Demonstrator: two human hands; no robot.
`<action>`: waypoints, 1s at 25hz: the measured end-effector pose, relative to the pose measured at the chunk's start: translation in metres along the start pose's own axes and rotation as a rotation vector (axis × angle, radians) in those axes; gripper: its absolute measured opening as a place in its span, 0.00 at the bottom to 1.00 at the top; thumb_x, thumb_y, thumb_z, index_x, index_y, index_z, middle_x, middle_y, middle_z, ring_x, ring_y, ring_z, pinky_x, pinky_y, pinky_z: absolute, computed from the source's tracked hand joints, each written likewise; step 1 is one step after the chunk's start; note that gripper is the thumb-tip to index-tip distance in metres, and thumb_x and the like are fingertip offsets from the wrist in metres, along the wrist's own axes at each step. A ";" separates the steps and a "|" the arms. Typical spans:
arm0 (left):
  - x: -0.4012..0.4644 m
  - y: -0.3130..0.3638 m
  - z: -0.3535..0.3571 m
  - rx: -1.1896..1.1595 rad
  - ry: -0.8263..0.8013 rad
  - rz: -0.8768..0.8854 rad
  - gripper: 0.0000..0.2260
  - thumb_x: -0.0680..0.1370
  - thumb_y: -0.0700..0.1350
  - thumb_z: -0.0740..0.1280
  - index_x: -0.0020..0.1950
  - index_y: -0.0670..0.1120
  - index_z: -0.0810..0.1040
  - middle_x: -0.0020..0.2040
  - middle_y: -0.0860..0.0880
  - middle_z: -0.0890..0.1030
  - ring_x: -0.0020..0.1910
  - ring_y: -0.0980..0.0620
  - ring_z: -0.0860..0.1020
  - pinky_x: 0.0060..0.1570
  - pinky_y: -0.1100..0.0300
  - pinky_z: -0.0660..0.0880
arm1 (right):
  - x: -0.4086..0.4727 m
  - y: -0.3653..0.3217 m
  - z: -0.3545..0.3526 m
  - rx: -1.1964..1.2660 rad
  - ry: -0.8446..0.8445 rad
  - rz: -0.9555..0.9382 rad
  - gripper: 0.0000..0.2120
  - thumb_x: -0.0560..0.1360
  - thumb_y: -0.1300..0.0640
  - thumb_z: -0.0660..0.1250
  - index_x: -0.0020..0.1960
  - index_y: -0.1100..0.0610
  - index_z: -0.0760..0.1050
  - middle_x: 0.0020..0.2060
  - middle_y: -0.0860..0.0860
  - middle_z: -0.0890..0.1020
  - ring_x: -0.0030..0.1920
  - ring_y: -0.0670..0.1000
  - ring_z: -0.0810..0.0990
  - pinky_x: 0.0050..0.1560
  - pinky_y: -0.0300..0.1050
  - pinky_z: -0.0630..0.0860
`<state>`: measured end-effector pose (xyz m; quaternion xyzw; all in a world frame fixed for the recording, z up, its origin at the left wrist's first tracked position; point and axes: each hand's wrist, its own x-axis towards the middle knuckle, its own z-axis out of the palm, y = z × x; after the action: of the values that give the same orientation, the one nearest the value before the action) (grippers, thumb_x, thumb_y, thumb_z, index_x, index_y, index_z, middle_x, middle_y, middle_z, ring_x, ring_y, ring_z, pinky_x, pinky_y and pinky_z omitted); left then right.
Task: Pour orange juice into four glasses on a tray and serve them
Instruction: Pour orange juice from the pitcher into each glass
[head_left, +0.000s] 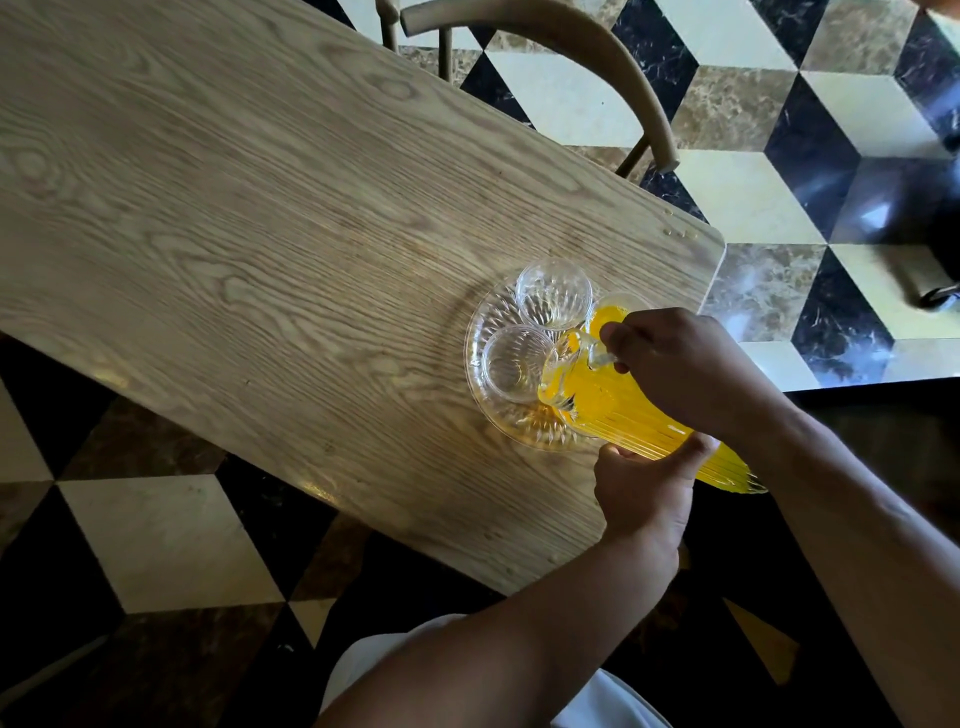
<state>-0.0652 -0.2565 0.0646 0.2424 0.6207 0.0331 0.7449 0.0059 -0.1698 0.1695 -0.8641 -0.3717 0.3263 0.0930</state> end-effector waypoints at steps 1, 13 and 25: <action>0.000 0.000 0.000 0.000 -0.004 0.000 0.35 0.51 0.65 0.83 0.45 0.47 0.73 0.49 0.38 0.88 0.40 0.49 0.78 0.40 0.56 0.76 | 0.000 0.000 0.000 0.000 0.001 0.005 0.21 0.83 0.45 0.59 0.43 0.59 0.80 0.41 0.58 0.84 0.41 0.60 0.80 0.46 0.53 0.77; 0.002 -0.001 -0.003 0.007 -0.042 -0.011 0.34 0.53 0.66 0.83 0.44 0.47 0.73 0.49 0.38 0.88 0.39 0.50 0.77 0.38 0.59 0.74 | 0.007 -0.003 0.002 -0.018 -0.012 0.033 0.22 0.82 0.43 0.59 0.43 0.59 0.81 0.42 0.58 0.85 0.43 0.60 0.81 0.49 0.55 0.79; 0.005 0.000 -0.003 0.024 -0.049 -0.002 0.35 0.51 0.69 0.80 0.43 0.46 0.73 0.48 0.37 0.88 0.38 0.47 0.78 0.38 0.57 0.74 | 0.014 -0.006 0.007 -0.066 -0.025 0.036 0.23 0.82 0.42 0.58 0.42 0.57 0.80 0.42 0.55 0.85 0.46 0.59 0.81 0.52 0.54 0.79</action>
<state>-0.0674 -0.2536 0.0601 0.2516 0.6029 0.0189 0.7569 0.0053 -0.1559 0.1599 -0.8692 -0.3677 0.3262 0.0537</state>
